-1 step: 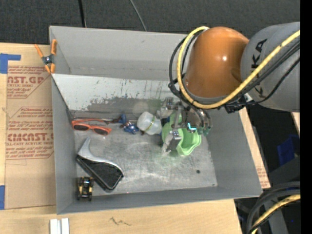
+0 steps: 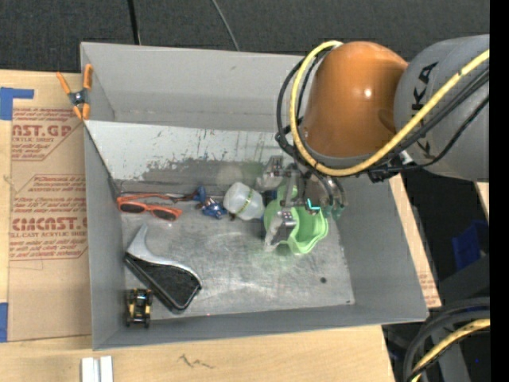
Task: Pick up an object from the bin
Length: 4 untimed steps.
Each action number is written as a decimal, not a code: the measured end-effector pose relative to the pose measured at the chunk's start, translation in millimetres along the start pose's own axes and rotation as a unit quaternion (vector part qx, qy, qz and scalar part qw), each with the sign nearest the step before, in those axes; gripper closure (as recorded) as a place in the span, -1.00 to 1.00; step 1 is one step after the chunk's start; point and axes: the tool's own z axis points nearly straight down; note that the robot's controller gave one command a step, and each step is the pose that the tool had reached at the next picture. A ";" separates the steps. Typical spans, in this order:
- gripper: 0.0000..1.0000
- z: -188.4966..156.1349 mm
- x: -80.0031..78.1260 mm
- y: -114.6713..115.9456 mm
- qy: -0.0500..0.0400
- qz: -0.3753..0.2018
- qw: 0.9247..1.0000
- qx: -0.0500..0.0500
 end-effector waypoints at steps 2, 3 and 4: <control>-1.00 67.6 7.8 23.0 0.005 -0.017 1.000 0.001; -1.00 84.7 -24.6 -2.3 -0.006 0.052 0.999 -0.002; -1.00 115.5 -40.6 -37.8 -0.006 0.083 0.996 0.002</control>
Offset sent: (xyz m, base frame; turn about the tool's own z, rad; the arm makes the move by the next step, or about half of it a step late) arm -0.0127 0.0374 -0.0456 -0.0139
